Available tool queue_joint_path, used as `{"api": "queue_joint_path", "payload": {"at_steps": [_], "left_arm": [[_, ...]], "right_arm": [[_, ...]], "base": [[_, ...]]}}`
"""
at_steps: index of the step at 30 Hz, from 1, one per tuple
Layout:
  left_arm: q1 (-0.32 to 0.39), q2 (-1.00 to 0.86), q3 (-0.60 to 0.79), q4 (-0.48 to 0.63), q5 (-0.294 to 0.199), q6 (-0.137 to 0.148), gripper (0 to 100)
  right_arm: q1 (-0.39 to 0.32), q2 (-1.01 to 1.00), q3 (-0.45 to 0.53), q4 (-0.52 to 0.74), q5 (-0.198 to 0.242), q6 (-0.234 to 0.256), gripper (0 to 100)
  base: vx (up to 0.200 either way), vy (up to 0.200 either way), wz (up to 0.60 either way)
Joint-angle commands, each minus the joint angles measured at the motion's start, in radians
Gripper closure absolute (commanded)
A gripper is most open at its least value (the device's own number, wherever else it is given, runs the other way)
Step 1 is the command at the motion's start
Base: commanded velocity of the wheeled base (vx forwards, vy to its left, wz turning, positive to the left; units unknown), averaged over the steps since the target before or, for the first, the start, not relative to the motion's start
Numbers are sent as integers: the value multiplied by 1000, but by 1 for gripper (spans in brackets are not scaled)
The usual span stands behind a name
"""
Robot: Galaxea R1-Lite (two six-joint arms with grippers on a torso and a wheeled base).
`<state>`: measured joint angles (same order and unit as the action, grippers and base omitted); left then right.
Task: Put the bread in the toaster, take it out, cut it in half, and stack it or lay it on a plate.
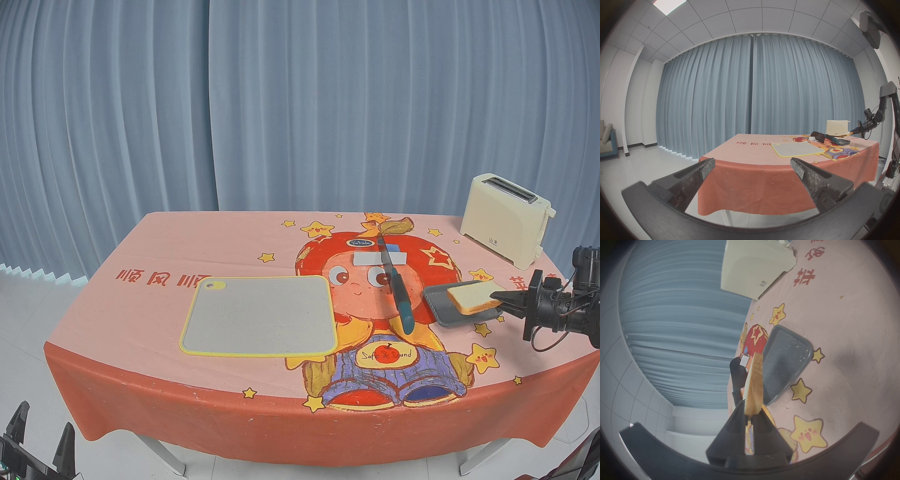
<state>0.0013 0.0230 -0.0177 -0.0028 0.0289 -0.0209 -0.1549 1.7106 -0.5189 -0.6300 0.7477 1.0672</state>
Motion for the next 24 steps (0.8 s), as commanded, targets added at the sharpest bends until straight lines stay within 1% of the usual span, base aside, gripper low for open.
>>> {"api": "queue_joint_path", "payload": {"at_steps": [1,4,8,12,14,16,17,18,19,20,21,23,24], "left_arm": [[0,2,18,0,0,-1,0],[0,2,18,0,0,-1,0],[0,2,18,0,0,-1,0],[0,2,18,0,0,-1,0],[0,2,18,0,0,-1,0],[0,2,18,0,0,-1,0],[0,2,18,0,0,-1,0],[0,2,18,0,0,-1,0],[0,2,18,0,0,-1,0],[0,2,18,0,0,-1,0],[0,2,18,0,0,-1,0],[0,2,18,0,0,-1,0],[0,2,18,0,0,-1,0]], "right_arm": [[12,-69,13,0,1,-6,100],[31,-120,23,0,-1,-6,100],[35,-174,30,1,-2,-7,100],[46,-197,33,1,-2,-13,100],[60,-207,40,0,-11,-15,100],[61,-209,40,1,-11,-15,100],[69,-213,46,1,-44,-49,100],[72,-213,50,1,-48,-61,100],[78,-213,59,0,-59,-98,100],[80,-215,65,0,-64,-121,100],[80,-217,66,0,-65,-128,100],[90,-230,85,-2,-71,-184,100],[97,-241,89,0,-76,-202,100]], "base": [[0,0,0],[0,0,0],[0,0,0],[0,0,0],[0,0,0],[0,0,0],[0,0,0],[0,0,0],[0,0,0],[0,0,0],[0,0,0],[0,0,0],[0,0,0]]}}
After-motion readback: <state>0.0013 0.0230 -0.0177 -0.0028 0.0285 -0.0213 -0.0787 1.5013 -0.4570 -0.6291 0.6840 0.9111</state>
